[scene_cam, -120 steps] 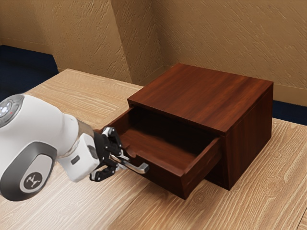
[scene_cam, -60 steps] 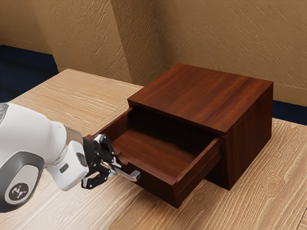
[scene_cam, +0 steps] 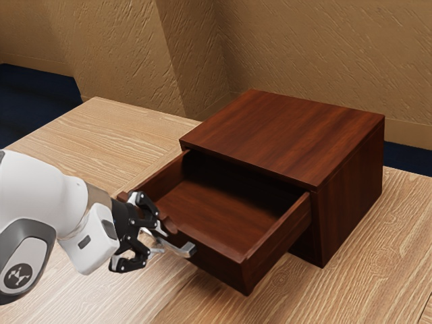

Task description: Pull the drawer handle with one arm to open the drawer

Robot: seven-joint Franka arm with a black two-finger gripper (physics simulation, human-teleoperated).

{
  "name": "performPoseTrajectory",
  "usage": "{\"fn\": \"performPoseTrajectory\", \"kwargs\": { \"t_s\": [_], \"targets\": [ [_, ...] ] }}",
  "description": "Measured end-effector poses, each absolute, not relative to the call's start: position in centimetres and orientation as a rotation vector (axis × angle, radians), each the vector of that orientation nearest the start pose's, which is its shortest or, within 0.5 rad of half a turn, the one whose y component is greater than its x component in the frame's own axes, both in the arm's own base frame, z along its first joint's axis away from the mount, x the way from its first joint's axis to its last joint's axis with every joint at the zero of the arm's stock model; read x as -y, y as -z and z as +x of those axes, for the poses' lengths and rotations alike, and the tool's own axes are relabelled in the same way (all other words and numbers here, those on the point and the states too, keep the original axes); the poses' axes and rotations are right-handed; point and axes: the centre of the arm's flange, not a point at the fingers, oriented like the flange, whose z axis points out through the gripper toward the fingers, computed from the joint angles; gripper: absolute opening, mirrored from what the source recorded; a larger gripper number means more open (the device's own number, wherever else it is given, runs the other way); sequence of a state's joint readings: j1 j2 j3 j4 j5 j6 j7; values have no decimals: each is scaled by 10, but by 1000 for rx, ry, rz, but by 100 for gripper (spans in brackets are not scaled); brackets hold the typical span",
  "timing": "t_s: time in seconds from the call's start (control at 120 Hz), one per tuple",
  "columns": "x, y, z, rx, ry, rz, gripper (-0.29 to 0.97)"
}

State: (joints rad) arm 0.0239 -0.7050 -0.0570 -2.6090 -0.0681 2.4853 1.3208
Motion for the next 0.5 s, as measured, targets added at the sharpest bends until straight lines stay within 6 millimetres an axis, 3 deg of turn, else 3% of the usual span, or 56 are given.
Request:
{"fn": "performPoseTrajectory", "kwargs": {
  "t_s": [0.15, 0.275, 0.308, 0.375, 0.425, 0.5],
  "targets": [
    [15, -545, 375, -1657, 681, -2158, 40],
    [26, -596, 348, -1630, 771, -2077, 53],
    [43, -628, 342, -1648, 795, -2029, 56],
    [107, -704, 332, -1733, 799, -1921, 59],
    [145, -749, 332, -1783, 776, -1939, 61],
    [176, -782, 354, -1774, 674, -2089, 64]
  ]
}}
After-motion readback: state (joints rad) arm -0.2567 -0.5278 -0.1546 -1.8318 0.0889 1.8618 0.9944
